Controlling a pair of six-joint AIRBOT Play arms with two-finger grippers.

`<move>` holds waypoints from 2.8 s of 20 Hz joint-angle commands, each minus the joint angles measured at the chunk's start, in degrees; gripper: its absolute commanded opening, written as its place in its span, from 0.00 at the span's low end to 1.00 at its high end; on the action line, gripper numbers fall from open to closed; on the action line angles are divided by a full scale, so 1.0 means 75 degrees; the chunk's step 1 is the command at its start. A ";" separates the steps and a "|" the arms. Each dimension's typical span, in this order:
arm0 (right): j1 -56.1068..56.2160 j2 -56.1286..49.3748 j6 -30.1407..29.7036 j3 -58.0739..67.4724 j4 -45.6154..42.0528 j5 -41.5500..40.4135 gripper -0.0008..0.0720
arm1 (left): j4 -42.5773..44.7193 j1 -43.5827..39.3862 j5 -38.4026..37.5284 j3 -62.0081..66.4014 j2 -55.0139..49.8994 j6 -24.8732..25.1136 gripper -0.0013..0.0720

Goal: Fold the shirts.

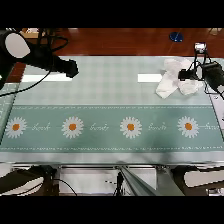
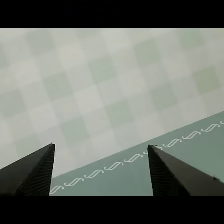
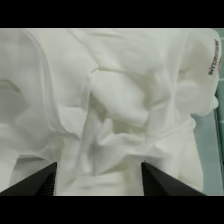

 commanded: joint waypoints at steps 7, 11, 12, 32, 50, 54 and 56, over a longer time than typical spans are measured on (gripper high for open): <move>-0.0530 0.0154 0.0790 0.0006 -0.0449 0.0201 0.83 | -0.0303 -0.0006 -0.0137 0.0009 0.0017 0.0006 0.95; -0.0860 -0.0262 0.0659 0.0006 0.0868 0.0274 0.81 | -0.0402 -0.0006 -0.0134 0.0009 0.0017 0.0009 0.95; -0.0860 -0.0405 0.0425 0.0006 0.1346 0.0274 0.80 | -0.0402 -0.0006 -0.0134 0.0009 0.0017 0.0006 0.95; -0.0297 0.6467 -0.2678 0.2247 0.5010 -0.0425 0.04 | -0.0898 -0.0006 -0.0323 0.3512 0.2704 -0.0023 0.95; 0.2337 0.4800 -0.3051 0.2116 0.6414 0.5193 0.04 | -0.0886 -0.0006 -0.2136 0.2629 0.3570 -0.0280 0.95; 0.5199 0.2926 -0.2792 0.1778 0.5788 0.4188 0.05 | -0.0784 -0.0006 -0.2162 0.2282 0.3573 -0.0277 0.95; 0.6164 0.1821 -0.2795 0.1763 0.5461 0.3561 0.06 | -0.0530 -0.0006 -0.2294 0.2264 0.3573 -0.0277 0.95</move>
